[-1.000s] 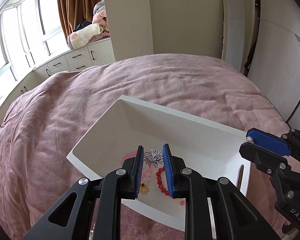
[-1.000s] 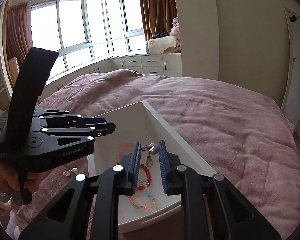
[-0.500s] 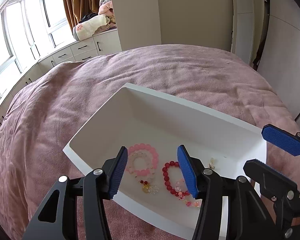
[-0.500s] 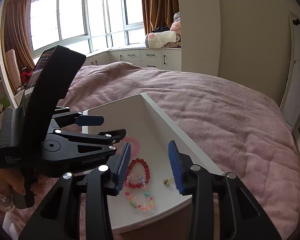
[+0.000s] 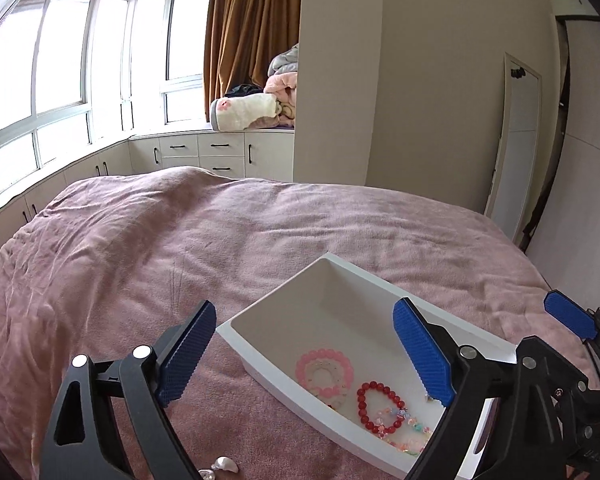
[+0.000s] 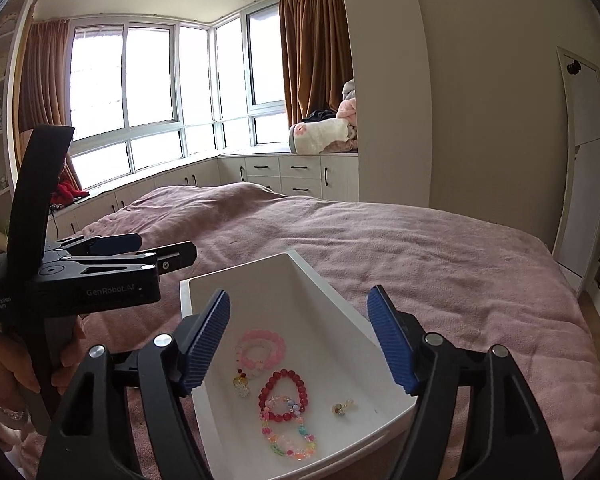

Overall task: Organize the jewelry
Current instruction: 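Move both open tools back to the two silver earrings on the bed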

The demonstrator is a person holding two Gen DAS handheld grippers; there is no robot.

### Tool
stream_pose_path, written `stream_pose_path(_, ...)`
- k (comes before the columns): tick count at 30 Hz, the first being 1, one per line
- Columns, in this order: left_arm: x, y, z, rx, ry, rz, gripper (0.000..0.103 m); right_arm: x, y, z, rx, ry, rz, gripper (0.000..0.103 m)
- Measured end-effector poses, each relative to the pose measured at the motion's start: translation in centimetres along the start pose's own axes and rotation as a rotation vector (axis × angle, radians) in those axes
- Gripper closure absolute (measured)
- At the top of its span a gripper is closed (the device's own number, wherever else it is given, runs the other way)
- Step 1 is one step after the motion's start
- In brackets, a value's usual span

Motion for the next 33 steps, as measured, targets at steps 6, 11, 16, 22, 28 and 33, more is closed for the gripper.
stream_pose_path(6, -2.7, -0.2, -3.4, 0.006, 0.091, 0.032, 0.009, -0.4, 0.7, -2.1, 0.048, 0.099, 0.051, 0.022)
stream_pose_path(11, -5.5, -1.5, -6.0, 0.048, 0.168, 0.076, 0.005, -1.0, 0.7, -6.2, -0.023, 0.213, 0.102, 0.022)
stream_pose_path(16, -6.4, -4.5, -9.1, 0.027, 0.155, 0.052, 0.004, -1.0, -0.4, -11.1, -0.091, 0.355, 0.091, 0.022)
stream_pose_path(22, -6.0, -8.3, -13.5, -0.044, 0.138, 0.013, 0.004, 1.2, -3.8, -15.4, -0.189, 0.387, -0.019, 0.028)
stream_pose_path(28, -4.9, -11.9, -16.3, -0.092, 0.038, -0.024, 0.004, 3.6, -7.4, -17.8, -0.276, 0.393, -0.121, 0.037)
stream_pose_path(33, -3.8, -13.7, -15.8, -0.069, -0.059, -0.046, 0.004, 5.5, -9.4, -18.2, -0.294, 0.379, -0.183, 0.038)
Point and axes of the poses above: each gripper's, at about its wrist camera, not at the fingertips, and x roughly the way its jaws point, z to its right, y to its top, the point moved 5 cm from there along x, roughly the way its jaws point, and after that the axes turned 5 degrees about -y, right-handed, at the moved point
